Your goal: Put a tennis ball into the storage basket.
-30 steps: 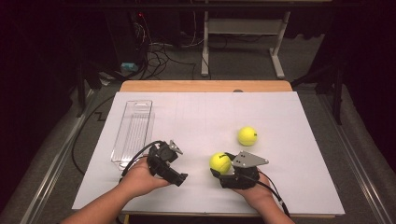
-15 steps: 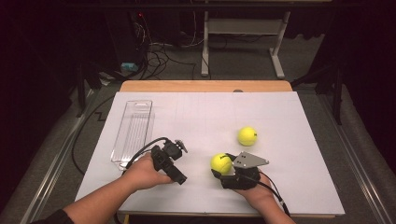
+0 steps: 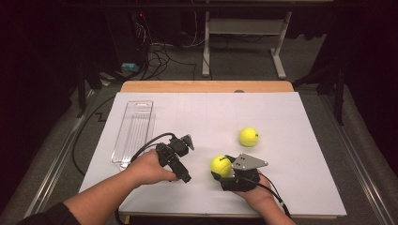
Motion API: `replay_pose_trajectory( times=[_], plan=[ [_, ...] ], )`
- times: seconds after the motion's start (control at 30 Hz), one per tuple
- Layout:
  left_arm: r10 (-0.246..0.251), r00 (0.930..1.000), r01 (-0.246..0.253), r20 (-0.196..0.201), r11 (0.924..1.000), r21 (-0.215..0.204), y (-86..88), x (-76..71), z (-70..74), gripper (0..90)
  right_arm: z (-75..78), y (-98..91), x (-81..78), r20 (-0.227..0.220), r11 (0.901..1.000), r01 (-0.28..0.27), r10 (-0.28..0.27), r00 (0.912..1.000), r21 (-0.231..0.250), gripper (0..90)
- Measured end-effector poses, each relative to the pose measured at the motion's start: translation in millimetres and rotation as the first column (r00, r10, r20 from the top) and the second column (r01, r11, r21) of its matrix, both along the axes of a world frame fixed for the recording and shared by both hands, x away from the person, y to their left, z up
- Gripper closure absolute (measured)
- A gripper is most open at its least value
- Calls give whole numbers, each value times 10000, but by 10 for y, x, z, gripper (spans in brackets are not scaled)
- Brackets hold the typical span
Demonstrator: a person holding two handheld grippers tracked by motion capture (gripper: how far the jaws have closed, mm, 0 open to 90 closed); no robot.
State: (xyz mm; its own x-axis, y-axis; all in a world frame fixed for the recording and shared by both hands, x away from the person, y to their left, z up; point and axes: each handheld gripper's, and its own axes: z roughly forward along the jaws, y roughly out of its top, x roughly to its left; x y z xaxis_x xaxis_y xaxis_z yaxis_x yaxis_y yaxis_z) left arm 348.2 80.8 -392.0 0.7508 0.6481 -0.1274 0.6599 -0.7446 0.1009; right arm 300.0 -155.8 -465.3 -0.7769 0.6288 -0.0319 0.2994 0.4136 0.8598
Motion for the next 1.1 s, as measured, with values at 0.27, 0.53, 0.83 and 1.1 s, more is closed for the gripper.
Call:
replay_pose_trajectory(
  times=[0.27, 0.53, 0.83, 1.1],
  plan=[
    [-254, 9996, 258, 129, 9993, -272, -110, 29, 262, 6, -11, 80, -7, -17, 9998, -165, 165, 9999, 127, 270],
    [-378, 9990, 386, 222, 9987, -348, -207, 64, 415, 6, 13, 199, -21, 131, 9969, -517, 510, 9986, 589, 271],
    [-512, 9986, 517, 101, 9974, -497, -351, 84, 446, 6, 17, 317, -52, 227, 9946, -823, 810, 9965, 637, 272],
    [-640, 9979, 634, -117, 9971, -430, -493, 94, 386, 6, 73, 394, -115, 398, 9909, -1057, 1027, 9939, 834, 272]
  ],
)
